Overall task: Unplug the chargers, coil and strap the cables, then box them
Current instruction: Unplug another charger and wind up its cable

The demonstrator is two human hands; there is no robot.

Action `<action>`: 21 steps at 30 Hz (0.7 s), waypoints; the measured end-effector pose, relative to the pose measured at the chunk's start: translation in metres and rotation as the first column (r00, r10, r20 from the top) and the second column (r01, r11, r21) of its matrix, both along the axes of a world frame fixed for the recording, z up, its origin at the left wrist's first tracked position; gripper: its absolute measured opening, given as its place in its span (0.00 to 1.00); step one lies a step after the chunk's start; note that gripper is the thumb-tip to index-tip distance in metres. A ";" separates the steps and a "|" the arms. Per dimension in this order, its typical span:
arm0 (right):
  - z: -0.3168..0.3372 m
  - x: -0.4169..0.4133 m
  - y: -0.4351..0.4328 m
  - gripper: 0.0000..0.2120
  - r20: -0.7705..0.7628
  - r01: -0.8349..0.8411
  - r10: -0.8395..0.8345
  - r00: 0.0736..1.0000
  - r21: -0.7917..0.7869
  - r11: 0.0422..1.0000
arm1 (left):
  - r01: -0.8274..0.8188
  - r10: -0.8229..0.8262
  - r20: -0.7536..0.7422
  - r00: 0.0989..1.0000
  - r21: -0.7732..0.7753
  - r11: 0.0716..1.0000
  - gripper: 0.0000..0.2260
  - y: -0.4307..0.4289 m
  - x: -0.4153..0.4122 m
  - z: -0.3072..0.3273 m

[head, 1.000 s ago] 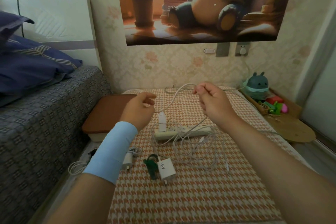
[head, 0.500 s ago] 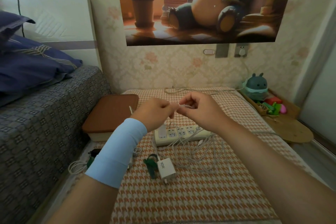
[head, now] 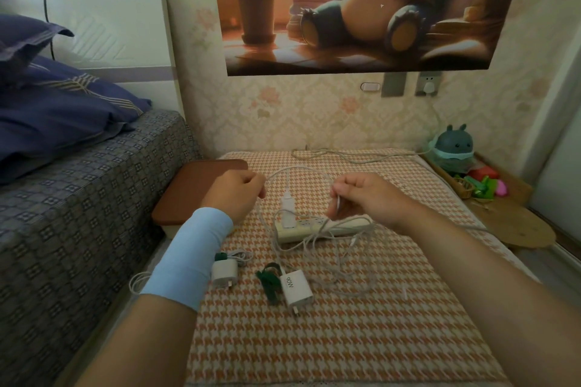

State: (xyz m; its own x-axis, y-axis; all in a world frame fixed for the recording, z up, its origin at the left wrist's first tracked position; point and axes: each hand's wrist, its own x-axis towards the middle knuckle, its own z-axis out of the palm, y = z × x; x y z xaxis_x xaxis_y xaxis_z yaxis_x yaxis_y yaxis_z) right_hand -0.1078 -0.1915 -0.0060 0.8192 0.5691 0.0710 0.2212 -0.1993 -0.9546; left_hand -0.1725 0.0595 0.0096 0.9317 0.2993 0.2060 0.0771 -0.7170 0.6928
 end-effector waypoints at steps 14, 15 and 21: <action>-0.011 0.006 -0.004 0.28 -0.402 -0.576 0.413 0.818 -0.570 0.586 | 0.344 -0.371 -0.129 0.920 -0.194 0.919 0.17 -0.028 0.003 -0.027; -0.009 0.008 -0.007 0.31 -0.420 -0.583 0.404 0.812 -0.609 0.538 | 0.357 -0.380 -0.282 0.881 -0.133 0.925 0.17 -0.023 0.003 -0.031; 0.011 0.022 -0.020 0.30 -0.258 -0.477 0.402 0.879 -0.448 0.756 | 0.519 -0.247 -0.689 0.681 0.217 0.827 0.11 -0.019 0.001 -0.043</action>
